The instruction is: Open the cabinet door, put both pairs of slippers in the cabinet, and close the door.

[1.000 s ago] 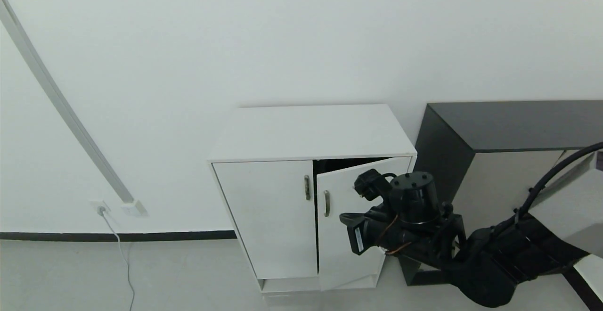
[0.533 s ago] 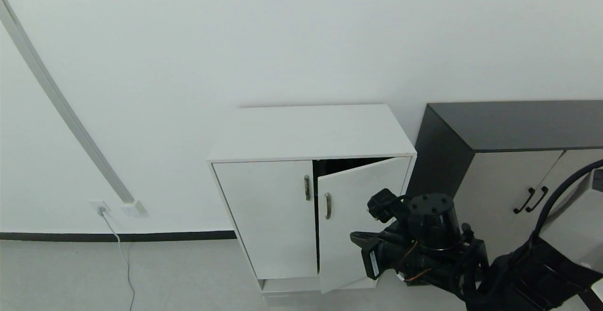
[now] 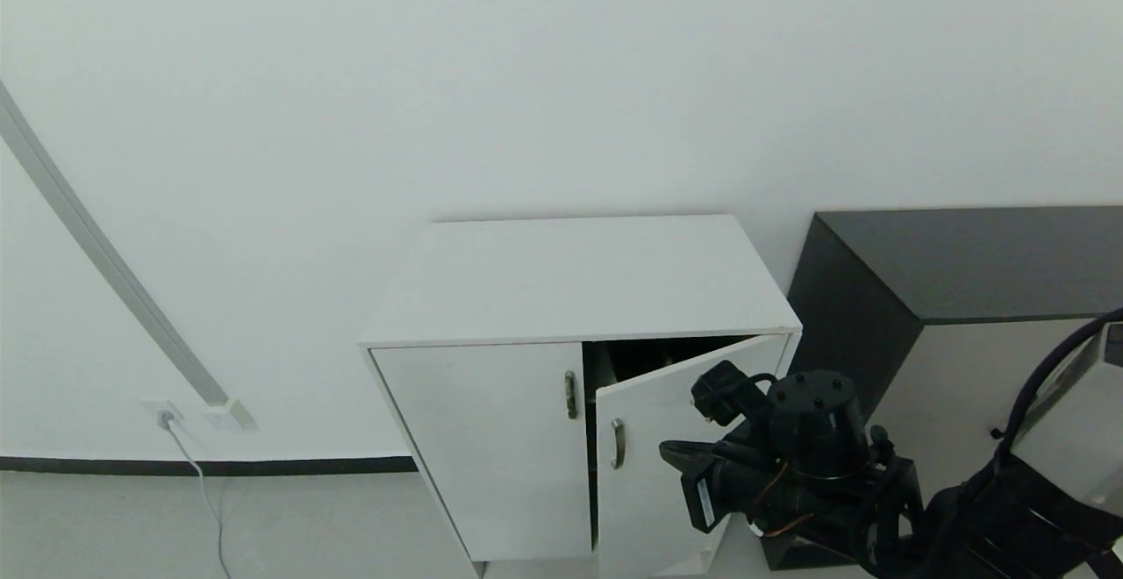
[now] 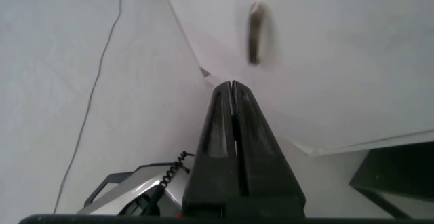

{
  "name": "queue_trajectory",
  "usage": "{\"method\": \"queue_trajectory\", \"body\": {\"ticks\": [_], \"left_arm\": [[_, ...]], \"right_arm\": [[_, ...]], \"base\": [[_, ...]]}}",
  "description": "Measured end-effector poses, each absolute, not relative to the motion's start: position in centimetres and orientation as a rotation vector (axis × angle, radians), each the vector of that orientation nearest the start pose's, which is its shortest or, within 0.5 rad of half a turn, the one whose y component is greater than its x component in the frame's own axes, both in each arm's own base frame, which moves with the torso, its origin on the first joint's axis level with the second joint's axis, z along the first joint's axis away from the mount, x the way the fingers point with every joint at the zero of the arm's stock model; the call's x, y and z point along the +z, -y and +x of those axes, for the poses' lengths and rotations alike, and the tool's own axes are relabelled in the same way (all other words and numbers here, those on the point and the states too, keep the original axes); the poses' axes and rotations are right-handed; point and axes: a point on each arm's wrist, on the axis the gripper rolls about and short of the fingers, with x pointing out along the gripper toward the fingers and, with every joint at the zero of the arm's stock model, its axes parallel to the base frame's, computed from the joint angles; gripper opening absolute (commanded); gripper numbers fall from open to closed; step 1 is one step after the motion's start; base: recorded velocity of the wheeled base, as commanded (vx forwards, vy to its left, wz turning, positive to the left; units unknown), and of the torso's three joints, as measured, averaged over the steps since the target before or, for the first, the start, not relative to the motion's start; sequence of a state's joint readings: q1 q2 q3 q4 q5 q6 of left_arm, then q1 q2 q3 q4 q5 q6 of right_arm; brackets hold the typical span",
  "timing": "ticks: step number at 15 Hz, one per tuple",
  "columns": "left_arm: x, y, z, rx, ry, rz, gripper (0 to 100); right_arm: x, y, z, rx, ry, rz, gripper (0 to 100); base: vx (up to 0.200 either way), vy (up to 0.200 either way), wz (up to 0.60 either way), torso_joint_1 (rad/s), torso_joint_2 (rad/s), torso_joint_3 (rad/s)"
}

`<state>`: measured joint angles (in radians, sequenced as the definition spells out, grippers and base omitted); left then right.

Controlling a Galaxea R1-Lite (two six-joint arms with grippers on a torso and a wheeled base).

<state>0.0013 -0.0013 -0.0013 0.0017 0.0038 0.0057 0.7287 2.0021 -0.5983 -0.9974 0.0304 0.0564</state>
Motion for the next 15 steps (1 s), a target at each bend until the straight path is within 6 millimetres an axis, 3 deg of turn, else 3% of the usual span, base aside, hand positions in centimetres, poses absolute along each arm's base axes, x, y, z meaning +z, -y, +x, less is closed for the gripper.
{"method": "queue_trajectory", "body": {"ticks": [4, 15], "left_arm": [[7.5, 0.0, -2.3, 0.006, 0.000, 0.006, 0], [7.6, 0.0, -2.3, 0.006, 0.000, 0.006, 0]], "right_arm": [[7.0, -21.8, 24.6, 0.729, -0.412, -0.088, 0], [5.4, -22.6, 29.9, 0.656, -0.383, -0.063, 0]], "base": [[0.000, 0.000, 0.00, 0.000, 0.00, 0.000], [0.000, 0.000, 0.00, 0.000, 0.00, 0.000]]}}
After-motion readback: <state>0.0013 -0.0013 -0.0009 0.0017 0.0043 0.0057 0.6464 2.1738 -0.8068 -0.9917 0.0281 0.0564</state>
